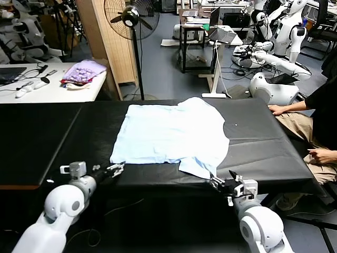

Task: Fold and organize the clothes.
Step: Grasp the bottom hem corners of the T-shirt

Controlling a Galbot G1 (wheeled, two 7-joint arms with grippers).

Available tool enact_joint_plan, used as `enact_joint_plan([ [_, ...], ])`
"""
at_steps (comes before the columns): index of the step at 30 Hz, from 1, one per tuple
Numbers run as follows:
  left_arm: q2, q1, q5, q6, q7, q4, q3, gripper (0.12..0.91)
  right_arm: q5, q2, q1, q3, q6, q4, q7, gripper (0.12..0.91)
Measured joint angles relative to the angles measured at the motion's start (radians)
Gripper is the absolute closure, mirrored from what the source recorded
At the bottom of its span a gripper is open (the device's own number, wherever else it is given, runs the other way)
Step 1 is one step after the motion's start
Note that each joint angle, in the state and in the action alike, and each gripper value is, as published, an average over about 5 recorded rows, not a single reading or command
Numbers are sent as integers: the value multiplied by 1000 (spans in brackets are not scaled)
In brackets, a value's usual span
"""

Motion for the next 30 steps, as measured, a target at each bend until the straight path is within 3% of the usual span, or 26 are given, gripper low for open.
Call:
enact_joint_plan([
  [6, -11, -22, 29, -5, 9, 44, 6, 232, -17, 19, 15, -15, 0, -29, 3, 231],
  [8, -13, -30, 30, -8, 13, 64, 11, 232, -29, 27, 20, -21, 0, -40, 2, 266],
  [12, -16, -37, 38, -14, 30, 92, 17, 244, -42, 44, 30, -31, 0, -64, -1, 450],
  [15, -19, -40, 53, -26, 37, 111, 24, 332, -48, 56, 33, -34, 1, -79, -2, 617],
  [20, -24, -45, 62, -36, 40, 128, 32, 603, -56, 68, 29, -35, 2, -88, -2, 867],
  [25, -26, -39, 66, -41, 50, 120, 38, 855, -56, 72, 13, -31, 2, -72, 1, 903],
  [30, -22, -18, 64, -37, 43, 85, 35, 897, -56, 64, -24, -13, 0, -24, 34, 903],
])
